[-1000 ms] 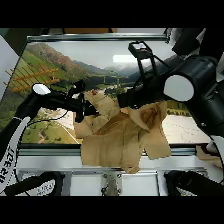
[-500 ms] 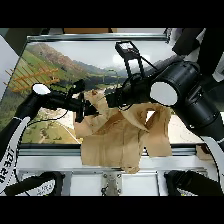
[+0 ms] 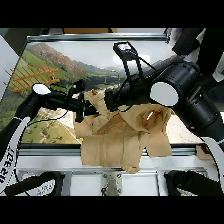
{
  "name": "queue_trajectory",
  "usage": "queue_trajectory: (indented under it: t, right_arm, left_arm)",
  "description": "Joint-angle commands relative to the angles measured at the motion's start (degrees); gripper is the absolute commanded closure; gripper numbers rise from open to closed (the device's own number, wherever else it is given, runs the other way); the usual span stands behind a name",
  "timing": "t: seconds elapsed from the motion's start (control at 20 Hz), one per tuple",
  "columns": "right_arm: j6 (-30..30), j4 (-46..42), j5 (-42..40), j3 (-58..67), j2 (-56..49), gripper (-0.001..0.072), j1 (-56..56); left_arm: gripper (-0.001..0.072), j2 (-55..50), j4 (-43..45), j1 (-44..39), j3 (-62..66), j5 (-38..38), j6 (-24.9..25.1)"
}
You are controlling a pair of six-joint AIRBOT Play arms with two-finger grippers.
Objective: Fold the clothes and pants, and hang the long-sleeved shirts on hangers.
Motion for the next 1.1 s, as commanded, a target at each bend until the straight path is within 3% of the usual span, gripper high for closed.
queue_trajectory:
  t: [0.0, 0.1, 0.2, 0.35, 0.45, 0.55, 0.75, 0.9, 1.05]
  right_arm:
    - [-0.28, 0.33, 2.78, 0.11, 0.79, 0.0086, -0.28]
    - [-1.97, 2.6, 5.09, 0.17, 1.84, 0.0086, -1.9]
    - [-6.71, 10.8, 6.75, 0.2, 3.02, 0.0085, -5.57]
    - [-21.2, 28.39, 9.25, 0.2, 4.94, 0.0071, -16.41]
    - [-35.6, 38.91, 13.62, 0.15, 5.29, 0.0072, -25.99]
    - [-41.31, 41.66, 13.35, 0.15, 5.18, 0.0074, -33.59]
    - [-41.99, 41.59, 11.39, 0.13, 4.52, 0.0075, -42.36]
    - [-57.42, 43.39, 12.5, -1.33, 4.13, 0.0075, -47.39]
    - [-70.34, 56.11, 15.21, -9.35, 4.11, 0.0076, -57.33]
  left_arm:
    - [0.0695, -0.02, -0.02, -0.02, 0.04, 0.0, 0.15]
    - [0.0695, -0.02, 0.0, -0.02, 0.04, 0.02, 0.17]
    - [0.0695, -0.02, 0.0, -0.02, 0.04, 0.02, 0.15]
    - [0.0695, -0.02, 0.0, -0.02, 0.04, 0.0, 0.15]
    - [0.0695, -0.02, 0.0, -0.02, 0.04, -0.02, 0.15]
    - [0.0695, -0.02, 0.0, -0.02, 0.04, -0.02, 0.13]
    - [0.0694, -0.02, 0.04, -0.02, 0.04, 0.0, 0.13]
    - [0.0695, -0.02, 0.04, -0.02, 0.04, -0.02, 0.13]
    - [0.0694, -0.02, 0.07, -0.02, 0.04, -0.02, 0.13]
